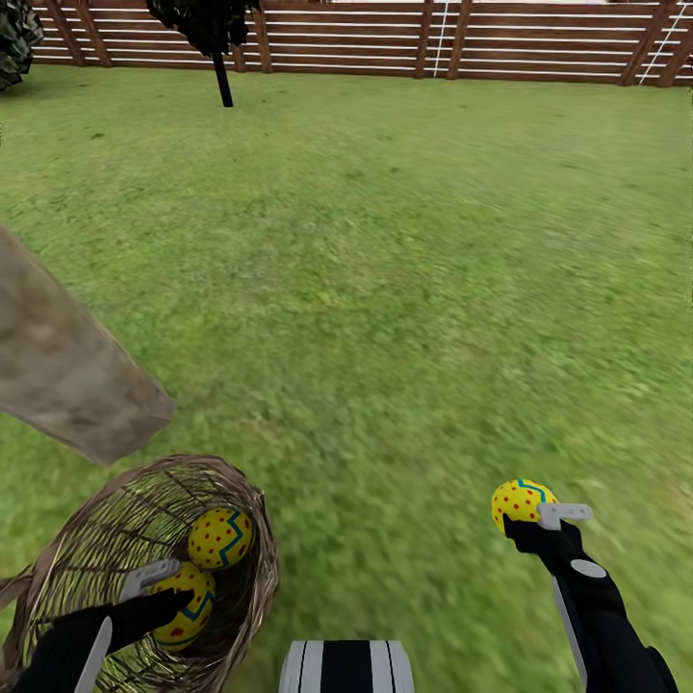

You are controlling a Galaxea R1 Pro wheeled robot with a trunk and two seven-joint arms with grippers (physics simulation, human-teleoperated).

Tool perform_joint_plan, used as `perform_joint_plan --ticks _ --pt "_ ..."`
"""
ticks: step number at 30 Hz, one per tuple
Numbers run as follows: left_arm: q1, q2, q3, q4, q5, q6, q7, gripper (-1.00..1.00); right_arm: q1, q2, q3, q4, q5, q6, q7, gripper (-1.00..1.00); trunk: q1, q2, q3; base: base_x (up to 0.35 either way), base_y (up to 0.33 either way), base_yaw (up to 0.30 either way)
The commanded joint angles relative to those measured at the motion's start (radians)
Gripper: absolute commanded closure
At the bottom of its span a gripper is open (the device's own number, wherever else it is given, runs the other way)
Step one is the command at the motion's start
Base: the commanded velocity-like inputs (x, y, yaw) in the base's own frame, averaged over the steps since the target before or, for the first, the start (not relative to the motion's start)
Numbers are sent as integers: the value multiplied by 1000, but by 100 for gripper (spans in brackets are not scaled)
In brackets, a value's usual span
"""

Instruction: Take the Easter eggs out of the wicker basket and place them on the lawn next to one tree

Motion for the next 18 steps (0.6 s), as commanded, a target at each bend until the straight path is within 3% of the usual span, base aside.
perform_joint_plan --ticks 1,7,15,18 --pt "0 -1 0 66 16 8 -6 100 -1 0 -2 -2 10 6 10 100 0 0 3 0 0 0" --pt "0 -17 -3 98 14 8 -5 100 0 0 -2 -2 10 7 9 100 -3 1 26 0 0 0" --pt "0 -18 0 98 16 8 -2 100 0 1 1 14 10 7 5 100 -7 3 57 0 0 0" --pt "0 -17 0 98 16 8 -3 100 0 2 31 30 10 4 4 100 -8 4 69 0 0 0"
